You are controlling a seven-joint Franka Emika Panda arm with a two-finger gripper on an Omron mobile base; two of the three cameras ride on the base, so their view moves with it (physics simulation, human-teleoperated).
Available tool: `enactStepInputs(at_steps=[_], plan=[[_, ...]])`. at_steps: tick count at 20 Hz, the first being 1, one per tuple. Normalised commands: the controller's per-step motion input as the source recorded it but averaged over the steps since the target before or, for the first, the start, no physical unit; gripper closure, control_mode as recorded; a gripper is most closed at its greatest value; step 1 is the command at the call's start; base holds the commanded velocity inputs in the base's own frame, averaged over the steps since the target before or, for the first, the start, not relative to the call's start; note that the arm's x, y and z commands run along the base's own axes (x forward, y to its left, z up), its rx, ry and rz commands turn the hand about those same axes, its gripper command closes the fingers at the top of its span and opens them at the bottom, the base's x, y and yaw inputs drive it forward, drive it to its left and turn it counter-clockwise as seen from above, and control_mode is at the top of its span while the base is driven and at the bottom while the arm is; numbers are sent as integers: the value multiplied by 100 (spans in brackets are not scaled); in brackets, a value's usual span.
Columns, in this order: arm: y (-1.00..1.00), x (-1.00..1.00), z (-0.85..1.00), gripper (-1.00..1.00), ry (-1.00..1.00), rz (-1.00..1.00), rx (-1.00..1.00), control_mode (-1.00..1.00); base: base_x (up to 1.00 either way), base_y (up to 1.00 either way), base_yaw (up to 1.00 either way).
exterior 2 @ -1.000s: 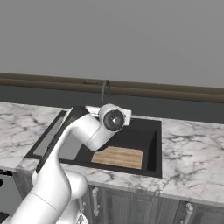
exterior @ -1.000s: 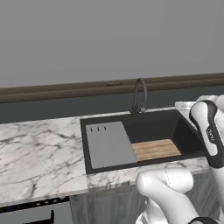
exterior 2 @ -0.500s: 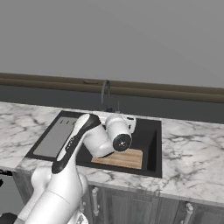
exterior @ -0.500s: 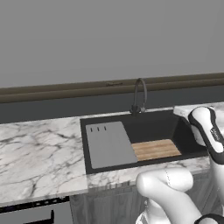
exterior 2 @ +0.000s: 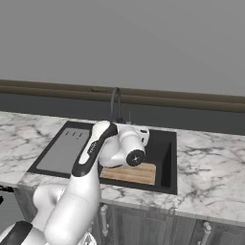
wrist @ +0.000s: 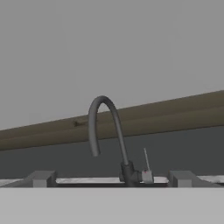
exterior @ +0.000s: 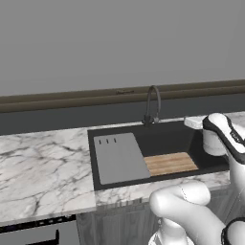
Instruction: Turn on the sink faucet with hot water and rinse the cutting board for ten seconds, then turn off the faucet. Push the cutting board to reach the water if necessary.
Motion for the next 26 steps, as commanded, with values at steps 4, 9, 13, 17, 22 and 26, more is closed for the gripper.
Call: enactStepInputs(at_steps=[4,9,13,17,22,26], plan=[[-3,33,-10,-100,0,1,3,-100,0,0,0],[-1,32,-13,-100,0,1,1,-100,0,0,0],[0,33,-20,-100,0,1,0,-100,0,0,0],[0,31,-29,-100,0,1,0,-100,0,0,0],[0,22,-28,-100,-3,0,0,-100,0,0,0],[0,29,-32,-100,0,0,0,-100,0,0,0]])
